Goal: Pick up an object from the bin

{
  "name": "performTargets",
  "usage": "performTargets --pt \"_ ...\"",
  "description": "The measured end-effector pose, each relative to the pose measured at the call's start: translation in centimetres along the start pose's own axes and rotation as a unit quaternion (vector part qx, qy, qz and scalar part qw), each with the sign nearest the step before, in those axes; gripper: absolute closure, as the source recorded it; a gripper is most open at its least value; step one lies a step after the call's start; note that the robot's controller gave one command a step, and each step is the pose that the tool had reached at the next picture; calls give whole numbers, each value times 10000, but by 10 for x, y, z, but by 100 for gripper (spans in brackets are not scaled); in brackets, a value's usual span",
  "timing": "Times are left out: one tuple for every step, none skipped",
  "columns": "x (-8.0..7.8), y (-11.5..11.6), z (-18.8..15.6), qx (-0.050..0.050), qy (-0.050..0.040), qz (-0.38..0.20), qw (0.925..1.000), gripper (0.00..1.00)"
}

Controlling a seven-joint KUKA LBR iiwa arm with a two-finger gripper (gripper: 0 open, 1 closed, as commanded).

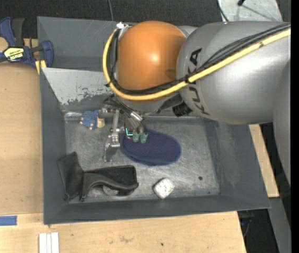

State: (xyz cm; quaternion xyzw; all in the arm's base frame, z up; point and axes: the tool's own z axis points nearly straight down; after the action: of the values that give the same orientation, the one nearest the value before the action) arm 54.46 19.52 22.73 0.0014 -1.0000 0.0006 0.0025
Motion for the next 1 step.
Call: performTargets --pt "11 -85 50 18 -7 -416 9991 0"
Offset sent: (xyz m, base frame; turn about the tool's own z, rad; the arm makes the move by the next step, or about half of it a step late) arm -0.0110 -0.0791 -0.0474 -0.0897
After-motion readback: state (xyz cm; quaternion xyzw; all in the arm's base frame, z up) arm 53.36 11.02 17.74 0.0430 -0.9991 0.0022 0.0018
